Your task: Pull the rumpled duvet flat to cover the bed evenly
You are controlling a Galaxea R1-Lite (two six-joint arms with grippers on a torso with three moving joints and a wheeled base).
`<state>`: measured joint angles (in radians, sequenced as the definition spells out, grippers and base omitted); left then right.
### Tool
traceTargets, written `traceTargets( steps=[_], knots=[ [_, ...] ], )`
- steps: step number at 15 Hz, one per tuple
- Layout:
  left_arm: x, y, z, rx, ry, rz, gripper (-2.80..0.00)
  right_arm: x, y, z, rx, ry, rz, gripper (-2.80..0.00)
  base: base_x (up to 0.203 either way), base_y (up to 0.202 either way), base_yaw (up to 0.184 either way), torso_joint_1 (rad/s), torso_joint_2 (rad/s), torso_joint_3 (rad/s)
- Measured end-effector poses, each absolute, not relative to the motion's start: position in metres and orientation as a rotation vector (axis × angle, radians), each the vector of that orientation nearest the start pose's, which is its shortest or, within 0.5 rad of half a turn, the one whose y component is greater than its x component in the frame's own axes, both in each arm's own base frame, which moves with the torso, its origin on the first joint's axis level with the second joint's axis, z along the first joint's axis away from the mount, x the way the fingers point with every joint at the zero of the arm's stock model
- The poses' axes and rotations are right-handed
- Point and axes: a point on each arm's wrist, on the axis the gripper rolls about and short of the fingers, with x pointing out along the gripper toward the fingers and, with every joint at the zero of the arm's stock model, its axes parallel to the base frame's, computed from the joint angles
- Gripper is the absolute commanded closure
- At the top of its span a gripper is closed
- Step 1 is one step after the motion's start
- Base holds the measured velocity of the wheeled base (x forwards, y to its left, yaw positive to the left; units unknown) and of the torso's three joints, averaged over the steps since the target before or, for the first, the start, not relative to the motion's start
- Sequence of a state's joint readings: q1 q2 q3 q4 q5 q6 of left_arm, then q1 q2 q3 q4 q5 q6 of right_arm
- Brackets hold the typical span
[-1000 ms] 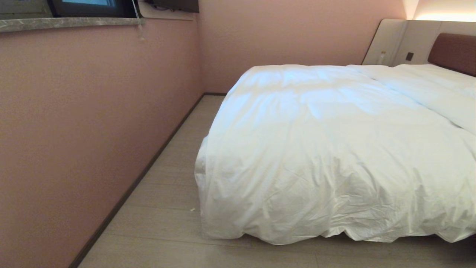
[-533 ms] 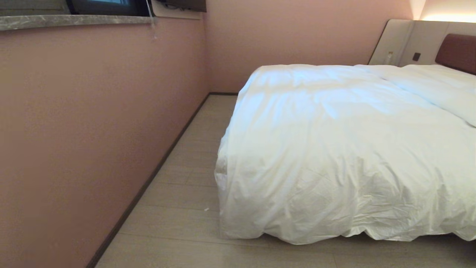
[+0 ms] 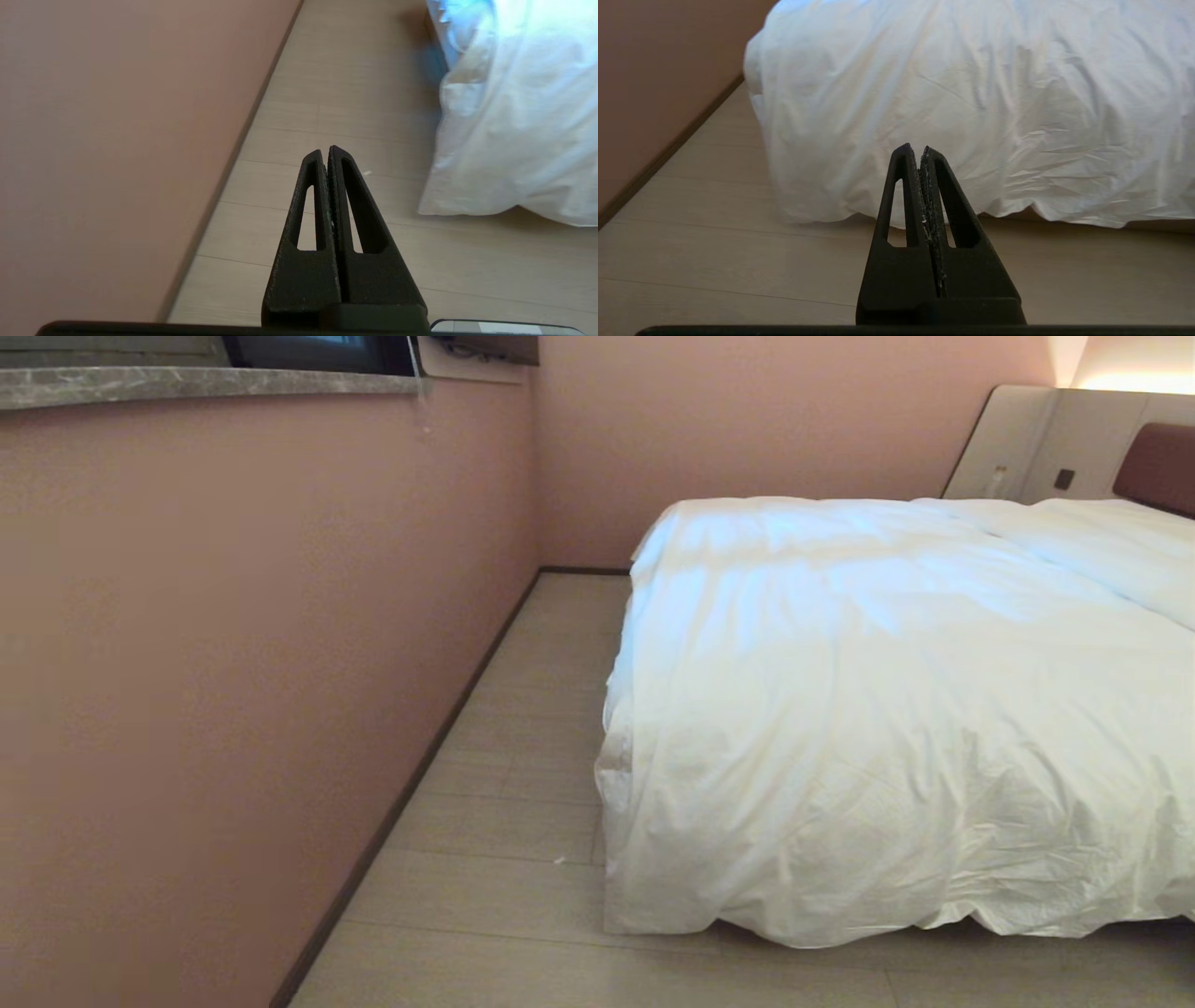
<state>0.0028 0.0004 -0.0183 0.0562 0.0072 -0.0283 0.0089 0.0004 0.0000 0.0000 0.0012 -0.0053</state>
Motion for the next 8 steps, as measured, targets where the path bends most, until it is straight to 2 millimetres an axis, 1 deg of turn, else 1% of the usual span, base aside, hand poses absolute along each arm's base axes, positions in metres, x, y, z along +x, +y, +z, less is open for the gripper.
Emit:
traceTargets(
  steps=[1,3,8],
  knots=[
    [-0.0243,0.0001,0.0747,-0.029,0.039,0.011,0.0,-0.0228,-0.0002,0.0755,-0.005,0.001,0.01,0.0,0.0,0.171,0.001,0.001,0.01,-0.001],
    [-0.0243,0.0001,0.0747,-0.033,0.039,0.011,0.0,-0.0228,-0.0001,0.0755,-0.005,0.0,0.01,0.0,0.0,0.098,-0.001,0.003,0.0,0.005],
    [-0.0243,0.0001,0.0747,-0.034,0.039,0.011,0.0,-0.0228,-0.0002,0.0755,-0.005,0.0,0.01,0.0,0.0,0.0,0.0,0.0,0.0,0.0]
  ],
)
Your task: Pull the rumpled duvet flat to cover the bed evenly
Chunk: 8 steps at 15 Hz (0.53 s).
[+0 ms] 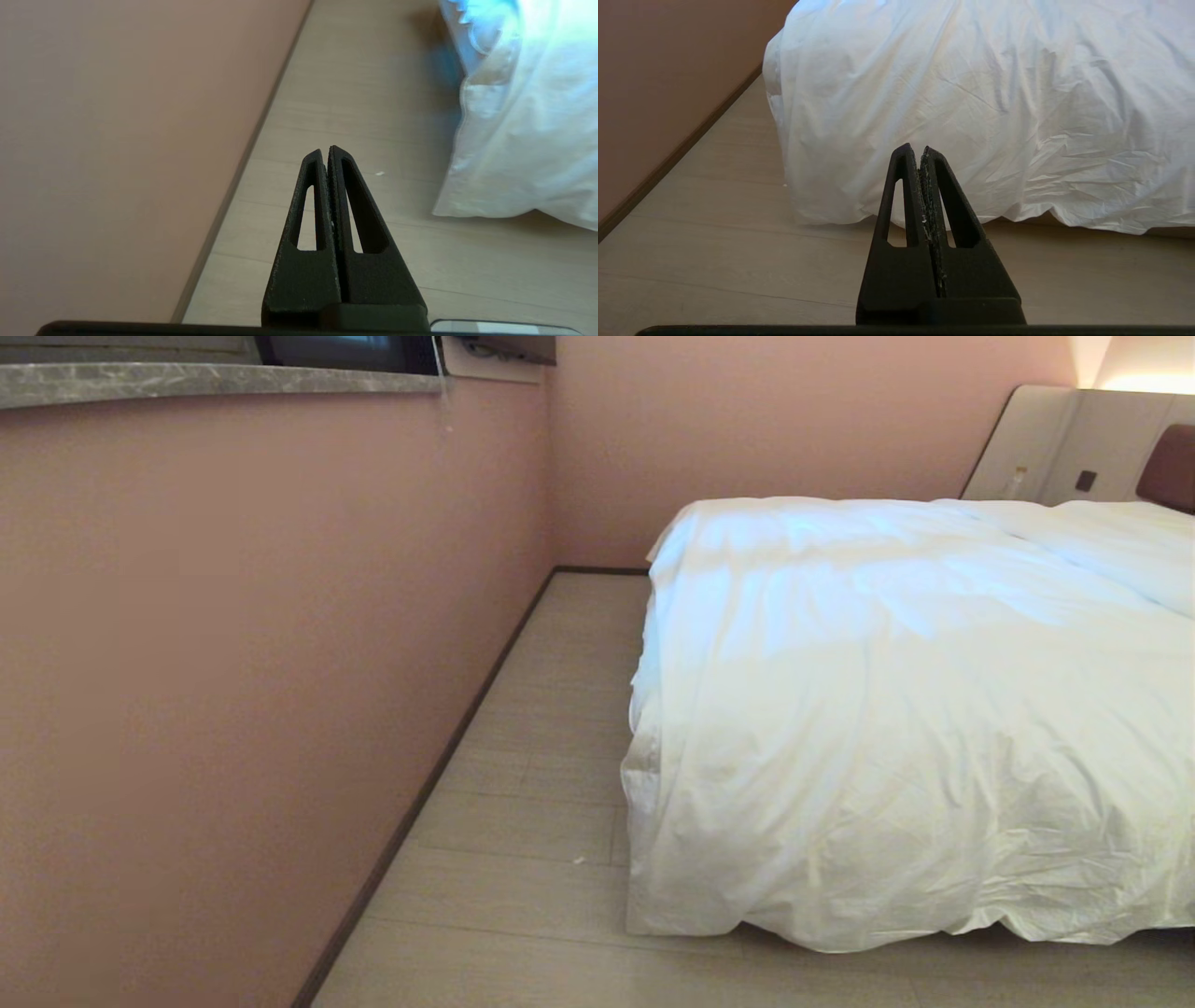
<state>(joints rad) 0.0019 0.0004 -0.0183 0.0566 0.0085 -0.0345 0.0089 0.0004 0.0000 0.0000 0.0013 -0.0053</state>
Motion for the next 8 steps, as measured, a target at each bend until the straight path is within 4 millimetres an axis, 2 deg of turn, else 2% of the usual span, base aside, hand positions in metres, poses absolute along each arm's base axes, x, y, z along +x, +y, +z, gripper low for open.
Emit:
traceTargets(
  steps=[8],
  knots=[
    [-0.0243,0.0001,0.0748,-0.035,0.038,0.012,0.0,-0.0228,-0.0002,0.0755,-0.005,0.0,0.01,0.0,0.0,0.0,0.0,0.0,0.0,0.0]
  ],
)
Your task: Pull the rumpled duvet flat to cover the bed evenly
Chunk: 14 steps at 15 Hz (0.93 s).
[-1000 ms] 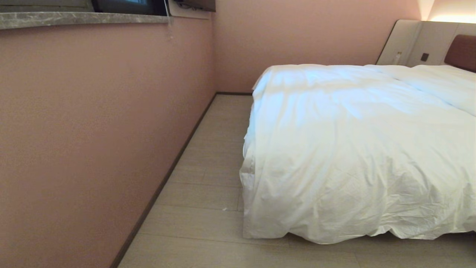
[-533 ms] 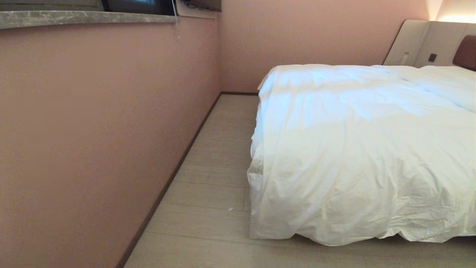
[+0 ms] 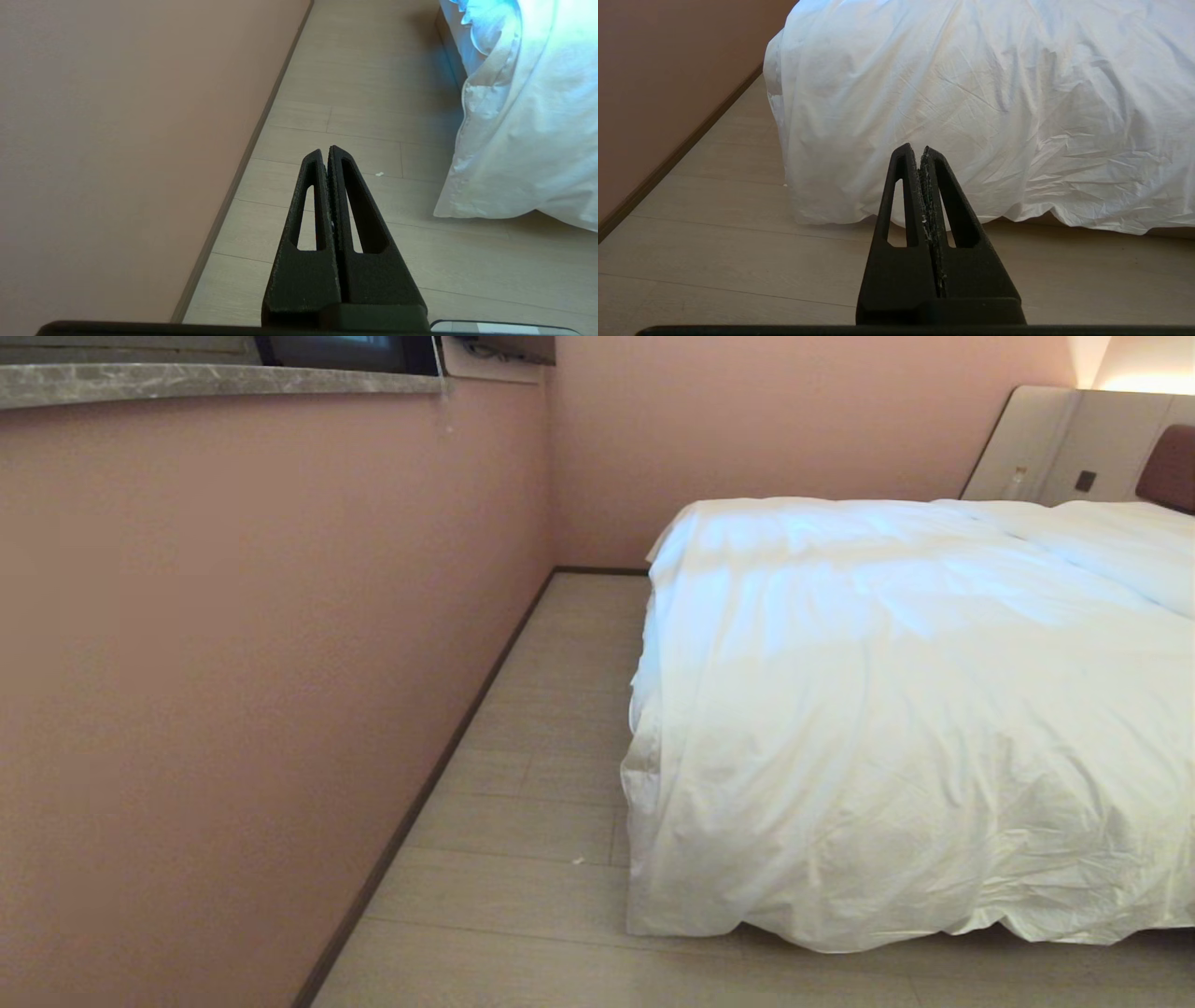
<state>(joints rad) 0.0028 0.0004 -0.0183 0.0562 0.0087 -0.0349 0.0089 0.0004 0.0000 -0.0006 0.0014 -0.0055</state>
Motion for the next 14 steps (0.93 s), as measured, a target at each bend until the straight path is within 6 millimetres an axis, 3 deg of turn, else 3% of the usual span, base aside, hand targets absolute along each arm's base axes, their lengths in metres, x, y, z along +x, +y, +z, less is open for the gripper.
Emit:
traceTargets(
  steps=[14],
  knots=[
    [-0.0243,0.0001,0.0747,-0.033,0.039,0.011,0.0,-0.0228,-0.0002,0.0755,-0.006,0.0,0.01,0.0,0.0,0.0,0.0,0.0,0.0,0.0]
  ],
)
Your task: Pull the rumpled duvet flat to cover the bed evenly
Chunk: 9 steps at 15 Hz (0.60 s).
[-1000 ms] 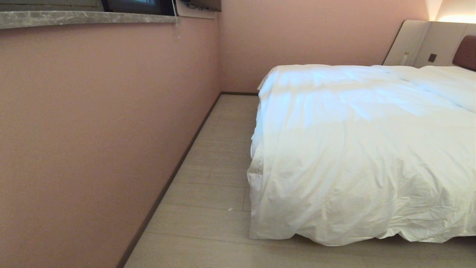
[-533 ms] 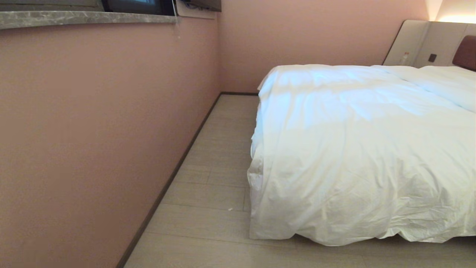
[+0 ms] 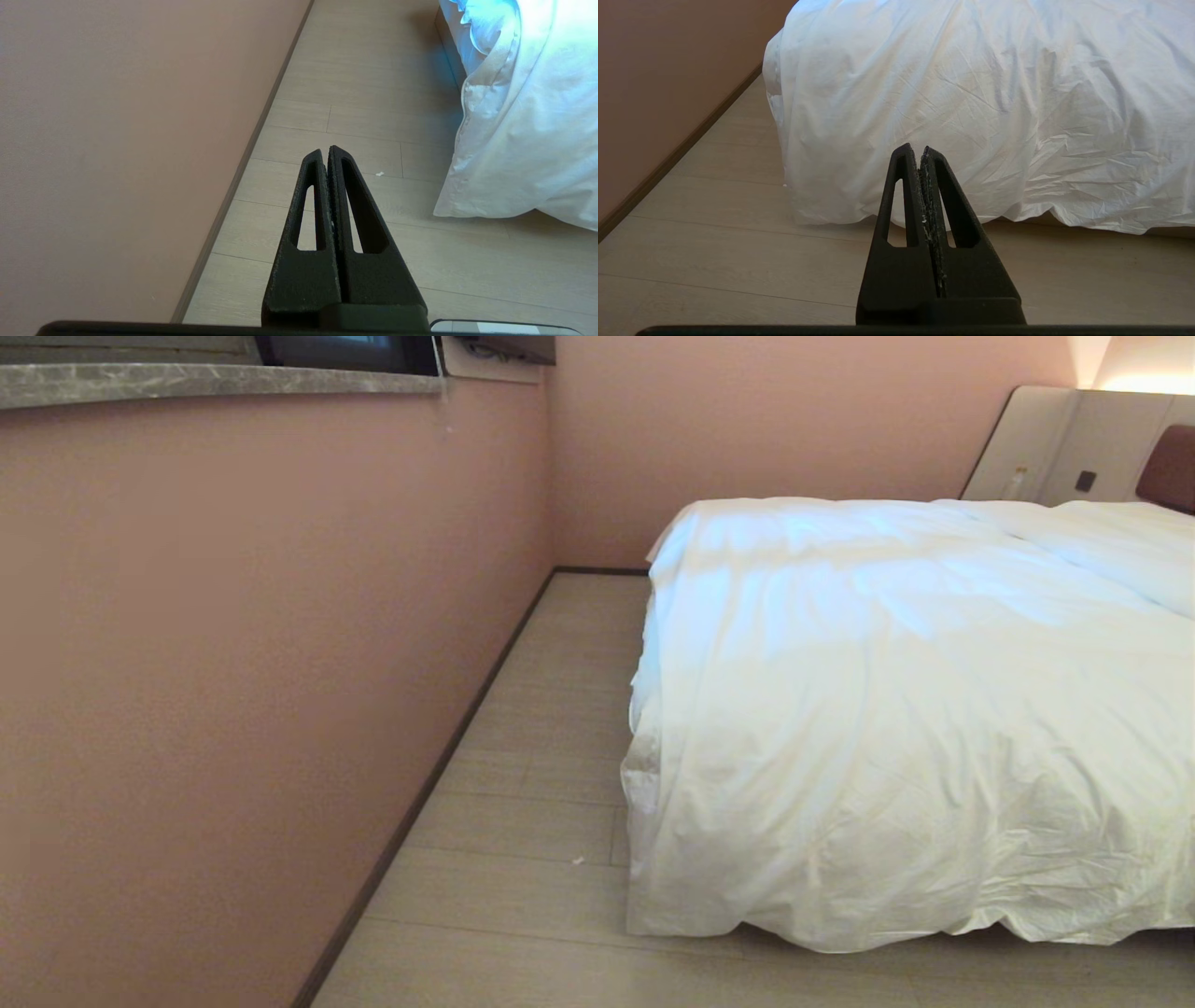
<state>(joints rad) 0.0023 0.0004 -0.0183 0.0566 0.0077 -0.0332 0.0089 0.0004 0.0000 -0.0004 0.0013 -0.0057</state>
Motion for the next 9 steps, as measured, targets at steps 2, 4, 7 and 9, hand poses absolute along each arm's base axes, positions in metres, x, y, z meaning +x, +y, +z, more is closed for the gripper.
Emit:
traceTargets(
  steps=[2,4,7,9],
  knots=[
    [-0.0243,0.0001,0.0747,-0.033,0.039,0.011,0.0,-0.0228,-0.0002,0.0756,-0.006,0.0,0.01,0.0,0.0,0.0,0.0,0.0,0.0,0.0],
    [-0.0243,0.0001,0.0748,-0.033,0.038,0.012,0.0,-0.0228,-0.0002,0.0756,-0.005,0.0,0.01,0.0,0.0,0.0,0.0,0.0,0.0,0.0],
    [-0.0243,0.0003,0.0748,-0.035,0.038,0.022,0.0,-0.0228,-0.0002,0.0756,-0.005,0.0,0.01,0.0,-0.153,0.0,-0.001,0.003,0.0,-0.001],
    [-0.0243,0.0005,0.0748,-0.037,0.038,0.028,0.0,-0.0228,-0.0002,0.0755,-0.006,0.0,0.01,0.0,-0.198,0.0,0.001,0.007,0.0,0.005]
  ],
)
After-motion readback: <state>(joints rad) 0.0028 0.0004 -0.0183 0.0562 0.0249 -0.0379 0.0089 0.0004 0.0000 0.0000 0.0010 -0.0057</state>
